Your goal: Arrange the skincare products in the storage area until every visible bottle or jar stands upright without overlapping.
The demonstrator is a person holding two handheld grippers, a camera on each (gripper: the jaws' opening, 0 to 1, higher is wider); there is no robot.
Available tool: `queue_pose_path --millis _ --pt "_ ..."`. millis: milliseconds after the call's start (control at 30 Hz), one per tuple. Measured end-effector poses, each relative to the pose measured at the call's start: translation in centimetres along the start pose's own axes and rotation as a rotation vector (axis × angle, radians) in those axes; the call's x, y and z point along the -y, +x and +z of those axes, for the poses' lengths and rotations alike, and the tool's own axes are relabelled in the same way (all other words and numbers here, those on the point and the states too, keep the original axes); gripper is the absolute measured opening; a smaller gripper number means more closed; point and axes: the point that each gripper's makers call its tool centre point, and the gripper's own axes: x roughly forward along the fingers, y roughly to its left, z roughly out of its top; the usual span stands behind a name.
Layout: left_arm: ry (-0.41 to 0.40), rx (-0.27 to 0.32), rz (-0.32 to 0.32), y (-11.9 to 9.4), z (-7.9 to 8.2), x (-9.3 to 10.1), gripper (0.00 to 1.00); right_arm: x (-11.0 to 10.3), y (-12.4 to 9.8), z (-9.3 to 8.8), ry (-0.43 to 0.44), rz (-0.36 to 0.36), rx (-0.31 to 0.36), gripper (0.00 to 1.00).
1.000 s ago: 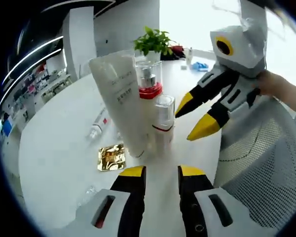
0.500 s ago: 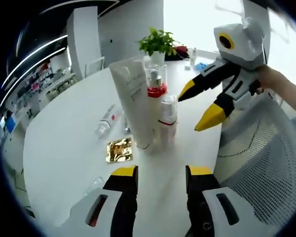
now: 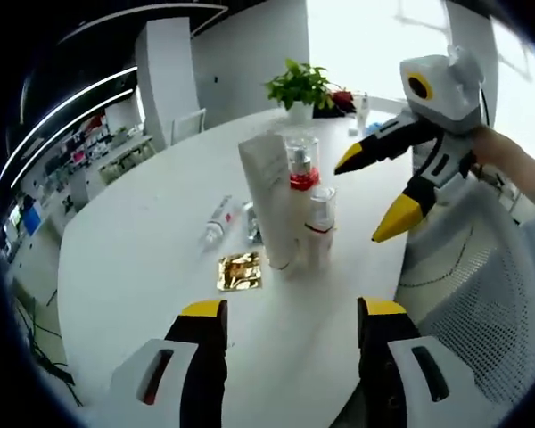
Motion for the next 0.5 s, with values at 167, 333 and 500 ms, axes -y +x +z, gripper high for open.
queue_pose_path --millis 167,333,500 --pt "-0.005 -0.006 0.029 -0.9 0.1 -0.7 0.66 0.3 -0.5 0.4 -0.015 -0.018 0.005 0.73" --pt "-0.014 0.007 0.047 -1.7 0.3 -1.2 0.71 0.7 -0.8 0.6 -0.019 -0.042 0.010 0.80" --pt "-0.025 0.017 0.058 -2.1 0.4 -1.4 0.77 0.8 -1.0 0.8 -0.023 -0.051 0.015 0.84"
